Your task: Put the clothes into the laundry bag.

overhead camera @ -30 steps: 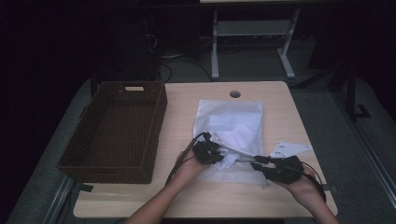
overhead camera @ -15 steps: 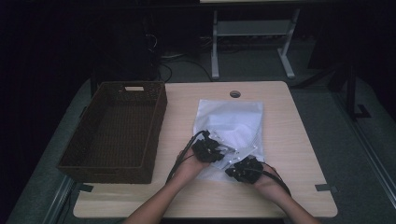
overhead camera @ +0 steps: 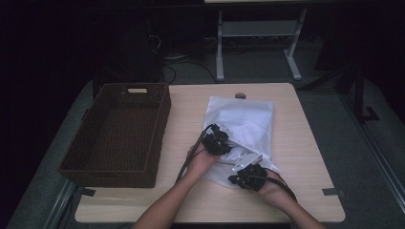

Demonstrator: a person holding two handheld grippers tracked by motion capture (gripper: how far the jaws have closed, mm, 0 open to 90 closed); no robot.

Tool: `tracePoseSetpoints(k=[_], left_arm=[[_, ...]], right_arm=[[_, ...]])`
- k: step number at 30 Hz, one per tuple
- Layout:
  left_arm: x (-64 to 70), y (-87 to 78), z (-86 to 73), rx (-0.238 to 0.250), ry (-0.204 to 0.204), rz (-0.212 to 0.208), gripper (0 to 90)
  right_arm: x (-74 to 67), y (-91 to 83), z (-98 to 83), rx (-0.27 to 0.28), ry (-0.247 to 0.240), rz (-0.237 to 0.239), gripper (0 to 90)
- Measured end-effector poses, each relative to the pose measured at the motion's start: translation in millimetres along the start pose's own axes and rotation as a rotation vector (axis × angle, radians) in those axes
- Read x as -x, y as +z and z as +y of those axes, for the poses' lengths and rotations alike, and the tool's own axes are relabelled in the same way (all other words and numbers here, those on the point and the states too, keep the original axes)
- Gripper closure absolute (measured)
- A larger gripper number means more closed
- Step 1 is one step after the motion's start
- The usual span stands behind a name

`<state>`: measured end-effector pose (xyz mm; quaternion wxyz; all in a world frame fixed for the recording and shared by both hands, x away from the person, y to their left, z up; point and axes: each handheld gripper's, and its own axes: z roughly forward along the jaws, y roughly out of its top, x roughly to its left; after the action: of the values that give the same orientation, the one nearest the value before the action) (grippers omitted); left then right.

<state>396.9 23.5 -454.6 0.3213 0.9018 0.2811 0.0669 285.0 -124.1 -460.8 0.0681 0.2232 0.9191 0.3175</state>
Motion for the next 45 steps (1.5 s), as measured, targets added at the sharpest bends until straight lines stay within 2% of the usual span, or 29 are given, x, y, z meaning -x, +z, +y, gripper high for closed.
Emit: tracePoseSetpoints(k=[3, 7, 9, 14, 15, 18, 21, 22, 23, 24, 26, 28, 29, 30, 31, 33, 34, 35, 37, 38, 39, 40, 43, 45], left_arm=[[-10.4, 8.9, 10.5, 0.002, -0.023, 0.024, 86.5], [-16.9, 15.9, 17.1, 0.009, -0.046, 0.043, 86.5], [-19.8, 19.3, 20.5, 0.011, -0.053, 0.047, 86.5], [-27.1, 28.4, 31.3, 0.016, -0.074, 0.064, 86.5], [-29.5, 32.2, 36.1, 0.018, -0.078, 0.078, 86.5], [-32.4, 35.8, 40.2, 0.022, -0.088, 0.083, 86.4], [-34.8, 37.1, 41.8, 0.026, -0.097, 0.069, 85.8], [-35.3, 33.7, 39.5, 0.022, -0.101, 0.032, 83.4], [-35.3, 33.7, 39.5, 0.022, -0.101, 0.032, 81.7], [-34.6, 30.8, 37.6, 0.022, -0.104, 0.015, 81.7], [-31.2, 21.4, 31.8, 0.025, -0.098, -0.028, 76.0], [-23.3, 3.7, 22.0, 0.041, -0.079, -0.059, 73.2], [-21.0, -4.2, 18.0, 0.045, -0.063, -0.064, 72.9], [-21.0, -4.2, 18.0, 0.045, -0.063, -0.064, 72.9], [-16.8, -15.8, 11.6, 0.058, -0.048, -0.065, 72.9], [-13.2, -29.9, 3.8, 0.071, -0.031, -0.060, 72.9], [-12.1, -35.9, 0.4, 0.076, -0.030, -0.058, 72.7], [-11.6, -48.8, -8.3, 0.091, -0.027, -0.044, 71.6], [-15.0, -56.8, -16.2, 0.093, -0.026, -0.021, 69.0], [-15.0, -56.8, -16.2, 0.093, -0.026, -0.021, 67.3], [-17.5, -58.2, -19.4, 0.092, -0.030, -0.004, 65.2], [-20.5, -58.4, -21.9, 0.087, -0.039, 0.018, 65.2], [-28.7, -56.1, -26.6, 0.089, -0.059, 0.047, 59.6], [-29.8, -53.5, -26.6, 0.079, -0.029, 0.076, 56.3]], right_arm=[[-1.1, -0.2, 0.3, -0.004, -0.007, -0.005, 90.0], [-1.4, 0.1, 0.4, -0.004, -0.006, 0.017, 90.0], [-3.6, 0.0, 1.4, -0.011, -0.021, 0.002, 90.0], [-3.7, 0.1, 1.6, -0.013, -0.023, 0.000, 90.0], [-4.4, 0.1, 2.0, -0.015, -0.022, -0.003, 90.0], [-4.7, 0.1, 1.9, -0.015, -0.020, -0.005, 90.0], [-4.1, 0.0, 1.5, -0.013, -0.018, -0.003, 90.0], [-4.0, 0.0, 1.2, -0.010, -0.014, -0.001, 90.0], [-4.0, 0.0, 1.2, -0.010, -0.014, -0.001, 90.0], [-3.8, 0.0, 1.0, -0.009, -0.011, 0.001, 90.0], [-3.2, 0.1, 0.6, -0.005, -0.009, 0.005, 90.0], [-2.8, 0.1, 0.0, 0.001, -0.005, 0.007, 90.0], [-2.8, 0.0, 0.0, 0.001, -0.003, 0.006, 90.0], [-2.8, 0.0, 0.0, 0.001, -0.003, 0.006, 90.0], [-3.1, -0.1, 0.3, -0.001, -0.003, 0.005, 90.0], [-1.5, -2.1, 0.8, -0.008, -0.008, 0.016, 90.0], [3.1, -9.1, 1.7, 0.014, 0.014, 0.024, 90.0], [6.2, -15.1, 2.8, 0.036, 0.030, 0.026, 90.0], [13.7, -29.4, 6.4, 0.072, 0.050, -0.004, 89.7], [19.0, -36.0, 8.5, 0.089, 0.060, -0.021, 86.7], [24.9, -41.9, 10.9, 0.106, 0.070, -0.045, 84.3], [24.9, -41.9, 10.9, 0.106, 0.070, -0.045, 84.3], [44.3, -53.2, 19.1, 0.130, 0.084, -0.124, 79.3], [57.0, -55.7, 23.9, 0.135, 0.095, -0.164, 76.2]])
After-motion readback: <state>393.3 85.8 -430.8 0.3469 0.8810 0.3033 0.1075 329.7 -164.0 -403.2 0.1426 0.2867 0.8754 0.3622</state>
